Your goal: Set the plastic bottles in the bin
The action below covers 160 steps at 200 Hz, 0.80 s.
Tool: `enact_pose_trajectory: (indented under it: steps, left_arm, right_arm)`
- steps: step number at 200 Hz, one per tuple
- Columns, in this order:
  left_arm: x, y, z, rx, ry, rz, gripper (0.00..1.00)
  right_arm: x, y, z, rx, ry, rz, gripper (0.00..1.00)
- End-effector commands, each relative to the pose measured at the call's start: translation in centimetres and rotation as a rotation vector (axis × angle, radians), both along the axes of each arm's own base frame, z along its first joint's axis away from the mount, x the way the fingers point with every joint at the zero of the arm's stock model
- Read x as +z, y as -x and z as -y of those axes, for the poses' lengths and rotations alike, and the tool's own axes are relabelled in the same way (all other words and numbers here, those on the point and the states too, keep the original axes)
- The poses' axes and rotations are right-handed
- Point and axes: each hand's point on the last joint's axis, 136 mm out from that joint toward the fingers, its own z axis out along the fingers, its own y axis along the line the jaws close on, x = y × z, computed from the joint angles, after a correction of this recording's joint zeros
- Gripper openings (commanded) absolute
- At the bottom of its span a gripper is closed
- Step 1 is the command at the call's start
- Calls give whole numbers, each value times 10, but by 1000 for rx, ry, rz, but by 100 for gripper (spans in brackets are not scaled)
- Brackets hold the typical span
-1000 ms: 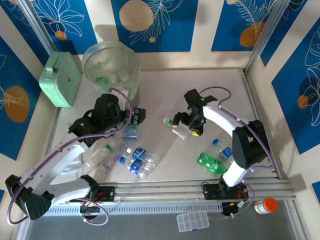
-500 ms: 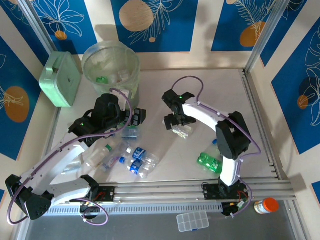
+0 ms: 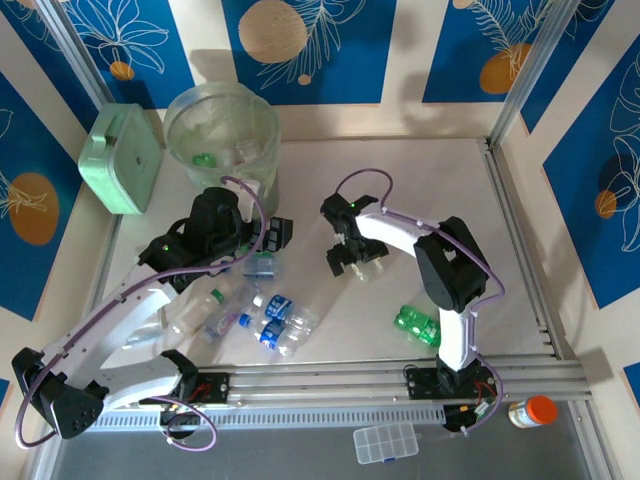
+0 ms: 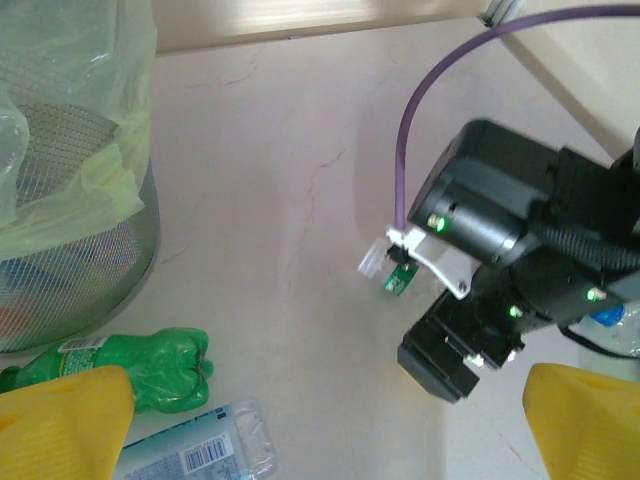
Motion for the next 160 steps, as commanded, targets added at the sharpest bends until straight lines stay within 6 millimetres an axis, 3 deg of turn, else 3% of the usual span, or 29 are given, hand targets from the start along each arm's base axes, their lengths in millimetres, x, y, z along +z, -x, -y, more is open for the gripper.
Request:
enact_pose_trajectory:
  steps: [1,68,132,160]
  left_arm:
    - [0,1,5,-26,3,11,99]
    - [-2,0,4,-20,-3,7,99]
    - [-3,-2,1,-4,-12,15,99]
    - [-4,-4,-2,13,-24,19,99]
  right_arm:
    - [6,11,-4,35,-9,12,95]
    - [16,10,8,-22,-10,98,75]
    - [14,11,8,-96,-43,95,74]
    - [15,13,11,-119,-37,107,61]
